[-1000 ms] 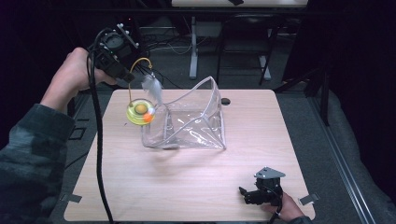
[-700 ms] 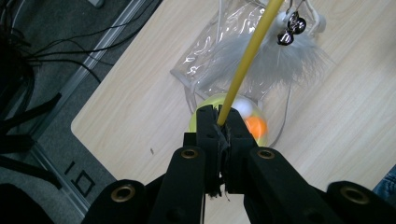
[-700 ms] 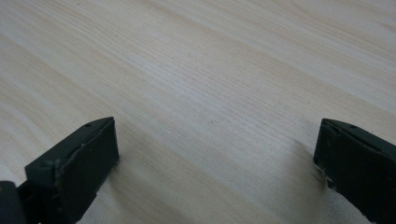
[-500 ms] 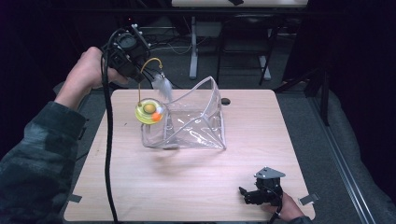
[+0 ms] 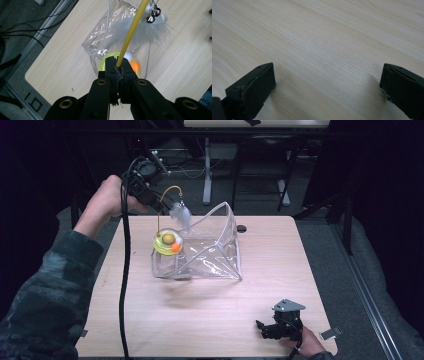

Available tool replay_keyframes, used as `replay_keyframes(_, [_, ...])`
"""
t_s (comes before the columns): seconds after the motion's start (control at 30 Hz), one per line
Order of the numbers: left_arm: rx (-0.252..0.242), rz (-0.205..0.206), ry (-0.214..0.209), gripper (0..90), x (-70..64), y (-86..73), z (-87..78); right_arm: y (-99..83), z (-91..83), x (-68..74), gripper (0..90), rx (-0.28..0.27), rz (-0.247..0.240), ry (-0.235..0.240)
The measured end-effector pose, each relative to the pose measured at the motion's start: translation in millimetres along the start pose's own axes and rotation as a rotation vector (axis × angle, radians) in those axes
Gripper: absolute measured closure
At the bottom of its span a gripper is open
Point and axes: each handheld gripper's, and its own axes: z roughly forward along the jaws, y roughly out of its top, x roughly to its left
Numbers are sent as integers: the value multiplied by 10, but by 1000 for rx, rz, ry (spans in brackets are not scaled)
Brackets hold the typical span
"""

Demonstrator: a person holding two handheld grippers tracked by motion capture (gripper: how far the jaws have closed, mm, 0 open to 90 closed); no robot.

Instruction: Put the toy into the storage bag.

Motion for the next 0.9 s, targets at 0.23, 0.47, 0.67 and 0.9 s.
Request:
replay_keyframes(0.23, [-4, 3, -23, 878, -19, 60, 141, 1, -3, 2, 0, 4, 2, 0])
replay_keyframes(0.47, [-2, 5, -38, 878, -37, 114, 277, 1, -4, 2, 0, 4, 2, 0])
replay_keyframes(0.67, [9, 7, -60, 878, -56, 145, 440, 0, -4, 1, 0, 3, -2, -2])
replay_keyframes(0.9, [15, 19, -79, 878, -78, 182, 569, 0, -4, 0, 0, 3, -1, -2])
